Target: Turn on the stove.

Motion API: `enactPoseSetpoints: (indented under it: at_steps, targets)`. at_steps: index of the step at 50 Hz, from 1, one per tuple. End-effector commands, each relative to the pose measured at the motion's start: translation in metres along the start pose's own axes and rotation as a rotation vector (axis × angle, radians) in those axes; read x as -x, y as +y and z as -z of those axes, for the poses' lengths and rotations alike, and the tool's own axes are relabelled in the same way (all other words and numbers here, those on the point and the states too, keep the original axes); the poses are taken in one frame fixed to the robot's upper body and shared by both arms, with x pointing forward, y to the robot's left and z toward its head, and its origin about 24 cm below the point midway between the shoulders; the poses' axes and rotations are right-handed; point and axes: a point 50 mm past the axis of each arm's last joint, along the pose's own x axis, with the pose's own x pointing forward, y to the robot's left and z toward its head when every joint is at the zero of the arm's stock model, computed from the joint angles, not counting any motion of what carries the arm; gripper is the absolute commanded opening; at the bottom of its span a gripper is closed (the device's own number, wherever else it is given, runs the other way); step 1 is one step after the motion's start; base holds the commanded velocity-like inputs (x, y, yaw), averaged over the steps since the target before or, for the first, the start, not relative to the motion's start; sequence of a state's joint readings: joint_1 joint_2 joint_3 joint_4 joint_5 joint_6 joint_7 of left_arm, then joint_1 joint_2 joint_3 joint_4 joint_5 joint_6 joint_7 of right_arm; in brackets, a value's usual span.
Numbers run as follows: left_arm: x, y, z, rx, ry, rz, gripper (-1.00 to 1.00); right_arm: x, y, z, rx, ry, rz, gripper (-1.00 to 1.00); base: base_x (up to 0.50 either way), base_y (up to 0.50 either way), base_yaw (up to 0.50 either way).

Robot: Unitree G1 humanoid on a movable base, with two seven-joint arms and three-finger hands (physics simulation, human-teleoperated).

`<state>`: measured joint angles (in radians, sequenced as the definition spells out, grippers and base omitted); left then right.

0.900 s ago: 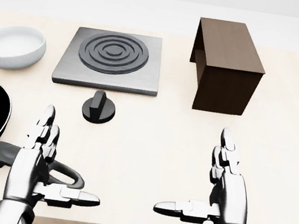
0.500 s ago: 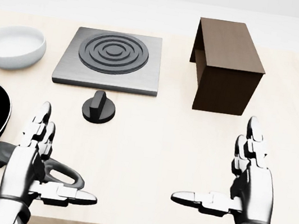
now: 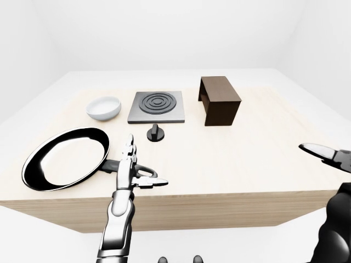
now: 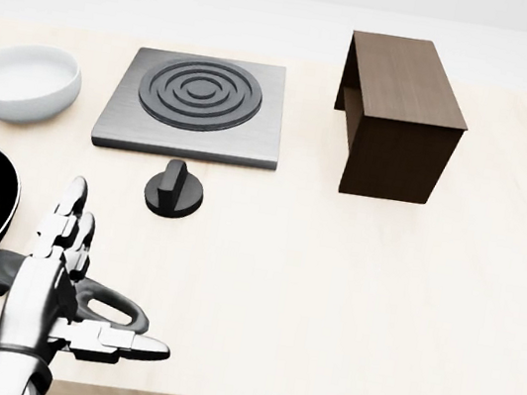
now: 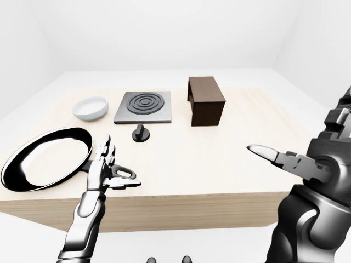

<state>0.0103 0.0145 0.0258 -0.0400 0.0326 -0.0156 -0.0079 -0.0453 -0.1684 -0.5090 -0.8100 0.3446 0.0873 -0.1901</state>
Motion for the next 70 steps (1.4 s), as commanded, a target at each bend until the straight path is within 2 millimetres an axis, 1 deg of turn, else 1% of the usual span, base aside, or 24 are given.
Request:
enactPoseSetpoints:
  at_steps: [1, 5, 8, 12, 16, 24, 36, 42, 50, 54, 55, 56, 62, 64, 70]
  targets:
    - [0.000, 0.000, -0.001, 0.000, -0.006, -0.002, 1.00, 0.000, 0.001, -0.017, 0.013, -0.077, -0.017, 1.00, 0.24, 0.00, 0.00]
    - [0.000, -0.002, 0.003, -0.004, -0.003, 0.001, 1.00, 0.001, 0.004, -0.014, 0.016, -0.065, -0.028, 1.00, 0.38, 0.00, 0.00]
    - [0.000, -0.001, 0.001, -0.003, -0.003, 0.001, 1.00, 0.002, 0.004, -0.016, 0.018, -0.074, -0.032, 1.00, 0.40, 0.00, 0.00]
    - [0.000, 0.000, -0.001, -0.003, -0.005, -0.001, 1.00, 0.002, 0.004, -0.013, 0.023, -0.058, -0.031, 1.00, 0.40, 0.00, 0.00]
    - [0.000, -0.003, 0.004, -0.007, -0.002, 0.004, 1.00, 0.003, 0.005, -0.006, 0.036, -0.030, -0.035, 1.00, 0.40, 0.00, 0.00]
    - [0.000, -0.002, 0.002, -0.005, -0.006, 0.001, 1.00, 0.003, 0.005, -0.011, 0.030, -0.053, -0.035, 1.00, 0.39, 0.00, 0.00]
    - [0.001, -0.002, 0.000, -0.003, -0.006, 0.004, 1.00, 0.003, 0.006, -0.011, 0.027, -0.050, -0.039, 1.00, 0.39, 0.00, 0.00]
    - [-0.001, -0.002, 0.005, -0.004, -0.002, 0.004, 1.00, 0.004, 0.005, -0.011, 0.015, -0.048, -0.026, 1.00, 0.39, 0.00, 0.00]
    - [-0.005, -0.004, 0.010, -0.015, 0.005, 0.006, 1.00, 0.006, 0.006, -0.010, 0.019, -0.038, -0.036, 1.00, 0.02, 0.00, 0.00]
    - [-0.010, -0.004, 0.022, -0.026, 0.055, 0.001, 1.00, 0.006, 0.006, -0.010, 0.019, -0.033, -0.039, 1.00, 0.00, 0.00, 0.00]
    - [-0.011, -0.004, 0.027, -0.028, 0.080, 0.002, 1.00, 0.007, 0.006, -0.009, 0.019, -0.032, -0.040, 1.00, 0.00, 0.00, 0.00]
    - [-0.012, -0.005, 0.038, -0.033, 0.127, 0.002, 1.00, 0.007, 0.006, -0.008, 0.018, -0.027, -0.040, 1.00, 0.00, 0.00, 0.00]
    - [-0.011, -0.007, 0.052, -0.044, 0.190, 0.004, 1.00, 0.007, 0.006, -0.006, 0.022, -0.017, -0.041, 1.00, 0.00, 0.00, 0.00]
    - [-0.011, -0.007, 0.053, -0.044, 0.192, 0.006, 1.00, 0.008, 0.007, -0.006, 0.022, -0.017, -0.043, 1.00, 0.00, 0.00, 0.00]
    - [-0.008, -0.011, 0.064, -0.051, 0.243, 0.017, 1.00, 0.007, 0.007, -0.006, 0.025, -0.016, -0.045, 1.00, 0.00, 0.00, 0.00]
